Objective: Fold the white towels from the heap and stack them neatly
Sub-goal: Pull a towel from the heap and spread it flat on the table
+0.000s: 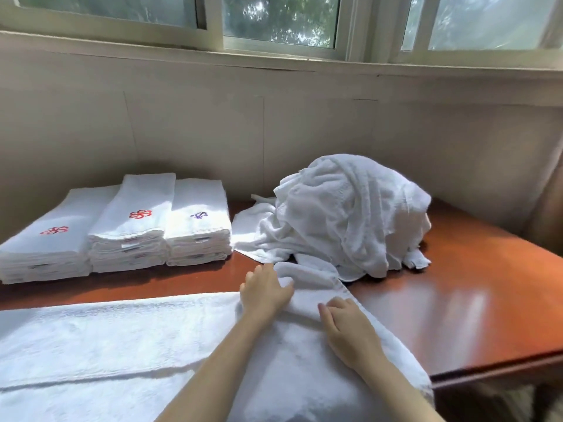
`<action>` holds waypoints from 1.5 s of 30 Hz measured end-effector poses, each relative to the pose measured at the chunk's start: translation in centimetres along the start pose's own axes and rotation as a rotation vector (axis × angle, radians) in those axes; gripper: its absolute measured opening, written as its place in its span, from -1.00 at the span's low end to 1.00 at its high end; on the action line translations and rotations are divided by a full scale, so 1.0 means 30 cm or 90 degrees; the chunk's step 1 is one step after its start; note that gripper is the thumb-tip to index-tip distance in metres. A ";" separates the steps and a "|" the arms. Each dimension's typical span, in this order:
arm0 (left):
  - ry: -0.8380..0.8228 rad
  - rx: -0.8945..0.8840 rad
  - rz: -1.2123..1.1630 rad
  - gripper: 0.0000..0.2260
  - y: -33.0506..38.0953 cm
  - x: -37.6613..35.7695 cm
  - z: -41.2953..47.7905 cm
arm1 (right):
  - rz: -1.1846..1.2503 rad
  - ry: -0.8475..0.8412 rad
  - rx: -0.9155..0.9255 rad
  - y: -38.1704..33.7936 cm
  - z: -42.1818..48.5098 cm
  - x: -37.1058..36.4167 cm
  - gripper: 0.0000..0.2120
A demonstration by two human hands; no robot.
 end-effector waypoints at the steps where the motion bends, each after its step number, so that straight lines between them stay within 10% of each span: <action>1: -0.006 -0.015 -0.009 -0.62 0.009 -0.008 0.008 | 0.020 0.014 -0.029 0.003 0.012 0.001 -0.55; 4: 0.040 -0.131 -0.148 -0.94 0.062 0.010 0.001 | 0.104 0.032 -0.161 0.032 0.063 0.012 -0.55; 7: 0.024 -0.241 -0.339 -0.86 0.108 0.071 -0.024 | 0.421 0.000 -0.420 0.073 0.148 0.040 -0.52; 10: -0.357 -0.265 -0.450 -0.85 0.116 0.161 -0.064 | 0.831 -0.088 -0.692 0.144 0.215 0.070 -0.28; 13: -0.573 -0.265 -0.392 -0.90 0.075 0.202 -0.088 | 0.798 -0.144 -0.799 0.204 0.245 0.086 -0.33; 19: -0.179 -0.215 -0.107 -0.82 -0.069 0.182 -0.013 | 0.268 -0.155 -0.621 0.173 0.283 0.083 -0.75; 25: -0.269 -0.226 0.112 -0.64 -0.183 0.144 -0.004 | 0.478 0.178 -0.464 0.187 0.307 0.269 -0.45; 31: -0.305 -0.238 0.169 -0.35 -0.219 0.080 -0.062 | 0.260 -0.030 -0.485 0.288 0.207 0.191 -0.53; 36: -0.189 -0.269 0.142 -0.34 -0.244 0.065 -0.097 | 0.196 0.088 -0.438 0.316 0.235 0.123 -0.88; 45: -0.171 -0.283 0.132 -0.35 -0.277 0.078 -0.126 | 0.180 0.287 -0.351 0.267 0.361 0.157 -0.77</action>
Point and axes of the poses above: each hand's wrist, its own z-axis towards the middle knuckle, its own x-axis out of the back of the hand, y = z × x, the point moved 2 cm from there along z, towards the middle knuckle, and after that the axes turned 13 degrees about y, right-handed, at the moved point
